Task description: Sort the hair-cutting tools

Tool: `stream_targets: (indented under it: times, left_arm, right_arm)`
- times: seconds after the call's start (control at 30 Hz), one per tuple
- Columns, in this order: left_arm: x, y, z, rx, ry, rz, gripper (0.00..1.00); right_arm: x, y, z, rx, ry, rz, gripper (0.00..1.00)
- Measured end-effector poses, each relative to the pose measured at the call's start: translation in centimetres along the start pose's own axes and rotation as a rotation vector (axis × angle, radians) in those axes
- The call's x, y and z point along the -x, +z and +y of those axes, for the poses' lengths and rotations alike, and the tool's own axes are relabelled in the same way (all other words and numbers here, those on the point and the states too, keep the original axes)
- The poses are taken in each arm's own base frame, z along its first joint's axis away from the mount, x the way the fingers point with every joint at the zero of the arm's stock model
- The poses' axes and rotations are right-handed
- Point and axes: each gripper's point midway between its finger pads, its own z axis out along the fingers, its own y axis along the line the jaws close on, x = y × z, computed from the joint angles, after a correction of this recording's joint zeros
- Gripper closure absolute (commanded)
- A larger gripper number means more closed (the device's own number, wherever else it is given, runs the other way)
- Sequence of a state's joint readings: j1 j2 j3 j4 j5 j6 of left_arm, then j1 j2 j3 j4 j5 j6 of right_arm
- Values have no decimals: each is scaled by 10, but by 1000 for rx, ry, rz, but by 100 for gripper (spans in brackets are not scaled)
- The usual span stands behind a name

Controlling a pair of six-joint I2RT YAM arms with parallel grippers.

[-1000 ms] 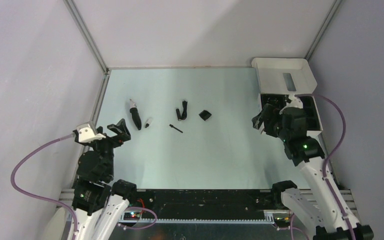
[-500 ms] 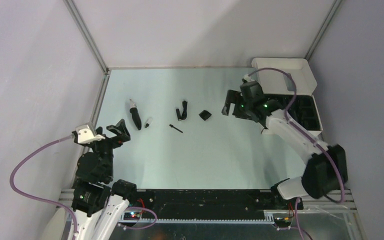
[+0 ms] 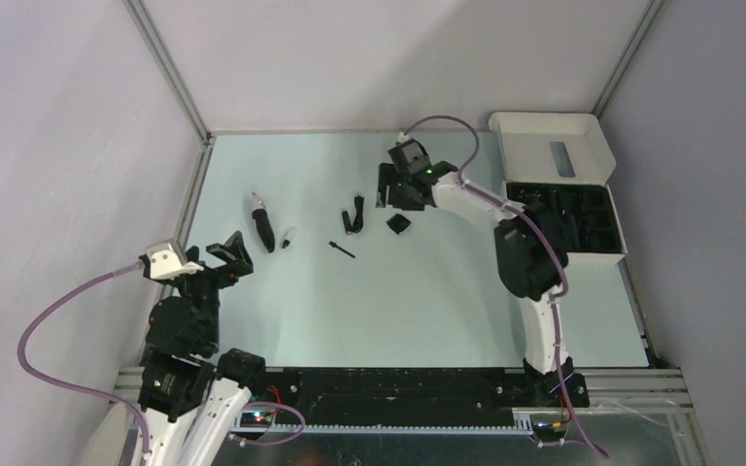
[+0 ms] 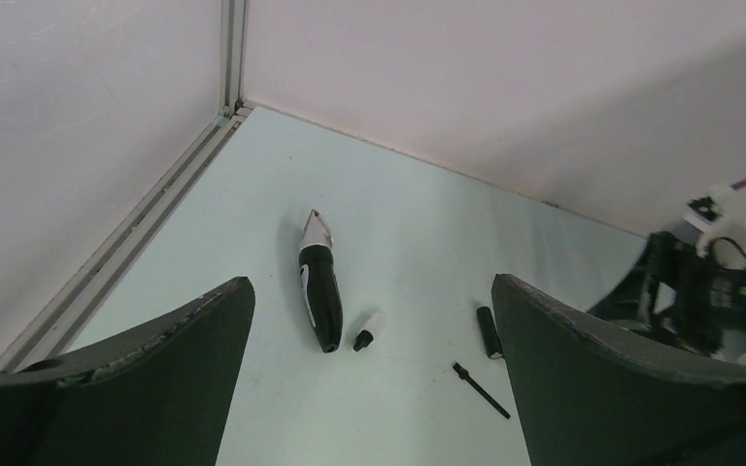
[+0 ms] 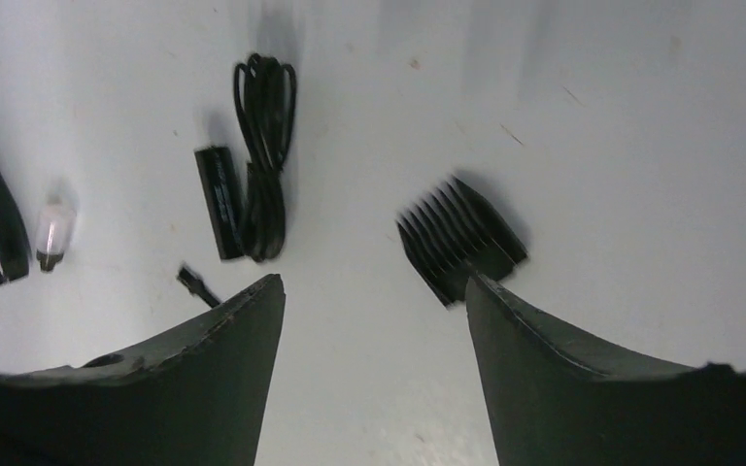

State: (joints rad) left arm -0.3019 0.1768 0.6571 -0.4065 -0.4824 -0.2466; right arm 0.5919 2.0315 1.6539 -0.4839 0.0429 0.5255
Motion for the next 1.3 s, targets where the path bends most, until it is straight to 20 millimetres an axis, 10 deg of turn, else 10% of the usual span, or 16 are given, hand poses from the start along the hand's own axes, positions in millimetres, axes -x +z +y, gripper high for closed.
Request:
stream_targets:
  times: [0.33, 0.67, 1.3]
  left_arm:
    - [-2, 1, -1, -3, 5, 10, 0]
    - [-3, 2, -2, -5, 6, 14, 0]
    - [-6, 4, -2, -2, 13, 25, 0]
  right_arm:
    - [-7, 57, 49, 52, -6, 32, 41]
    - [-27, 89, 51, 73, 27, 89, 45]
    - [-30, 95, 52, 103, -4, 89, 93]
